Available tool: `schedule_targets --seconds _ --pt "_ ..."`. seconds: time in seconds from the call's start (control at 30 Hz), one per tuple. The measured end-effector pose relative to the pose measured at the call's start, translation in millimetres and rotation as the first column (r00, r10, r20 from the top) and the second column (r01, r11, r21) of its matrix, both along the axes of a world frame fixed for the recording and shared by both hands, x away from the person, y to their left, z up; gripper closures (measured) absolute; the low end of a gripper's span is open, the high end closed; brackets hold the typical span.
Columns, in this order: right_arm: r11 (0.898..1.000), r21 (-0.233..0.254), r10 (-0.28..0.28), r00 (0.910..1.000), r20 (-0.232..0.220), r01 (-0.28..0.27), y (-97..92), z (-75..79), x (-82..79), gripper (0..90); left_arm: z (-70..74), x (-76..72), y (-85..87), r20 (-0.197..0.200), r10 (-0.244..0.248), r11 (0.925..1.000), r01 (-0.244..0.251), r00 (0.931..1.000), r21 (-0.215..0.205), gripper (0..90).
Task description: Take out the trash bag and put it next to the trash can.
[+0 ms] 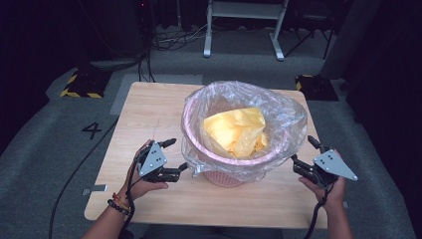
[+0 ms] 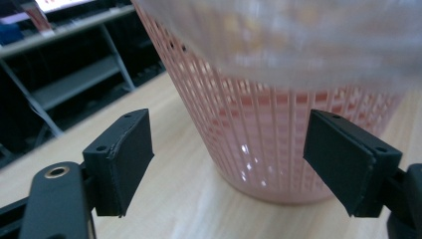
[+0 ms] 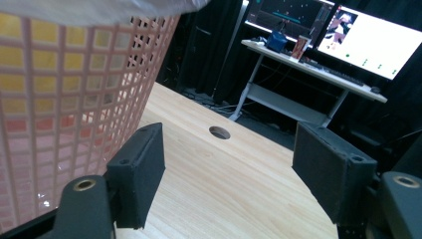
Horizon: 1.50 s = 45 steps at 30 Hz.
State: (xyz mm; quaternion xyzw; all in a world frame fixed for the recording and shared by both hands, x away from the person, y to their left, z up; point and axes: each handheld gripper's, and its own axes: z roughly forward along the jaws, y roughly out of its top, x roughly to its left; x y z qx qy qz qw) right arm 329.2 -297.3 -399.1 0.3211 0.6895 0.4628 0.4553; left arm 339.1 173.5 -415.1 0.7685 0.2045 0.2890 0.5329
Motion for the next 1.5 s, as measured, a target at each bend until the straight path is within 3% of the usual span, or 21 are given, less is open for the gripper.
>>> schedule_targets --seconds 0.13,0.33,0.43,0.57,0.9,0.97,1.0,1.23,1.4,1.5 --pt "1.0 0.003 0.001 1.0 0.009 -0.001 1.6 4.0 -0.2 30.2 5.1 14.8 4.5 -0.003 0.01 0.9998 -0.01 0.9999 -0.019 21.3" --pt "1.0 0.003 0.007 0.9997 0.023 -0.007 5.0 7.7 1.5 32.7 10.9 31.4 3.0 0.029 0.017 0.9998 -0.017 0.9994 0.0 21.7" --pt "1.0 0.0 0.01 0.9993 0.036 -0.01 6.4 8.9 0.9 34.8 15.6 34.6 1.4 0.032 0.007 0.9996 -0.006 0.9995 -0.027 22.2" --pt "1.0 0.0 -0.003 0.9971 0.076 0.003 10.3 13.6 -5.6 46.2 17.7 25.6 -3.7 0.073 -0.005 0.9973 0.01 0.9973 -0.073 29.8" --pt "0.999 0.029 0.026 0.9863 0.163 -0.031 16.1 28.3 -24.1 63.9 19.4 9.9 0.5 0.068 -0.014 0.9906 0.023 0.9976 -0.135 49.0" --pt "0.998 0.037 0.039 0.9829 0.18 -0.046 17.3 32.7 -28.6 65.3 19.8 7.3 3.1 0.066 -0.014 0.9889 0.024 0.9977 -0.146 47.1" --pt "0.998 0.033 0.042 0.98 0.194 -0.049 19.1 36.7 -32.8 65.4 19.4 5.0 6.0 0.045 -0.024 0.9867 0.031 0.9987 -0.159 39.8" --pt "0.998 0.026 0.047 0.9734 0.224 -0.054 22.8 43.5 -44.7 53.4 15.2 -9.0 8.0 0.057 -0.041 0.99 0.048 0.9975 -0.133 31.1" --pt "0.997 0.028 0.065 0.9723 0.225 -0.073 22.6 45.0 -48.7 53.1 14.0 -22.0 3.4 0.069 -0.073 0.9912 0.08 0.995 -0.106 29.4" --pt "0.994 0.022 0.1 0.969 0.226 -0.107 24.0 46.3 -52.1 59.5 13.3 -28.9 -3.6 0.091 -0.074 0.9938 0.081 0.9931 -0.076 33.0"
